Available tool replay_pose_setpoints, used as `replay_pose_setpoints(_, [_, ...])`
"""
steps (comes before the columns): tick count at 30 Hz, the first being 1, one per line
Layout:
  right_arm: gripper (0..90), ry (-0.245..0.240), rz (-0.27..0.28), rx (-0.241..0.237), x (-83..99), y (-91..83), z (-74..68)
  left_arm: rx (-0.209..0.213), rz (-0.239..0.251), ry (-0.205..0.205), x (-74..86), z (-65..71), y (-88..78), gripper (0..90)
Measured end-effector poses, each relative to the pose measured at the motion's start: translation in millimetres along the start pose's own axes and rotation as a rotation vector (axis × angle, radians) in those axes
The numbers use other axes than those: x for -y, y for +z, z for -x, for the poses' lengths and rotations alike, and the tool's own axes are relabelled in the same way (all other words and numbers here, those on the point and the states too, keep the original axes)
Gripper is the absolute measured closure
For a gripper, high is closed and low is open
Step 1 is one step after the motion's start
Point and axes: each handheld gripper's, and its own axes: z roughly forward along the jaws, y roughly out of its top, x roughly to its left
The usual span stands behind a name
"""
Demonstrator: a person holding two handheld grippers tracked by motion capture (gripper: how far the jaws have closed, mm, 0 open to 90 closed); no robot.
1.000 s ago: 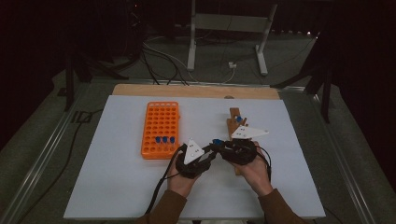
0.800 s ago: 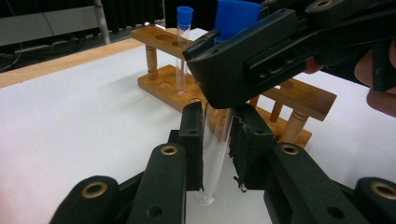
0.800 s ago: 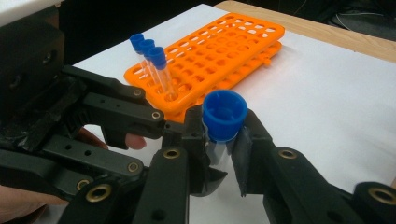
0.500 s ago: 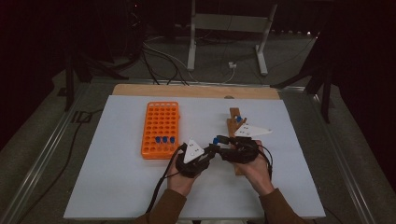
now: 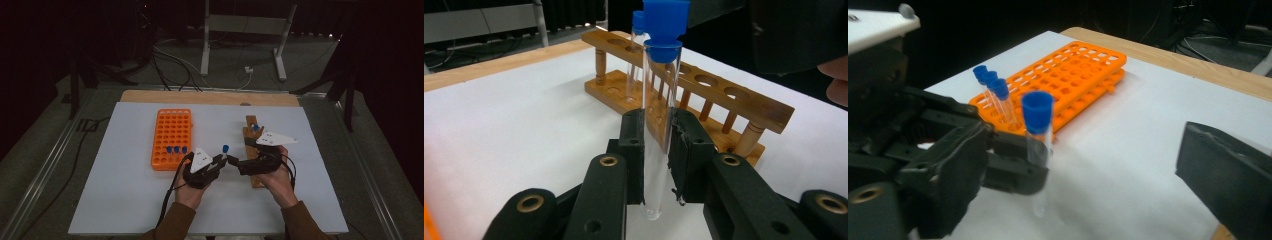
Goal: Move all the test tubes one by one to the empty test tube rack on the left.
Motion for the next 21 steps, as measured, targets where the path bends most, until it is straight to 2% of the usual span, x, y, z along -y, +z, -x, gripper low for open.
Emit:
replay_pose_setpoints(5, [0.1,-0.004,-0.003,0.023,0.1,-1.8,3.6,-0.004,0.006,-0.006,-0.9,-3.9,-7.9,78.4])
replay_pose_setpoints(11, [0.1,0.005,0.007,0.047,0.7,-5.1,8.3,-0.012,0.017,-0.016,-0.3,-10.1,-19.0,78.4])
replay_pose_setpoints(21, [0.1,0.01,0.018,0.057,0.4,-8.4,12.0,-0.026,0.025,-0.026,1.0,-19.6,-35.6,78.4])
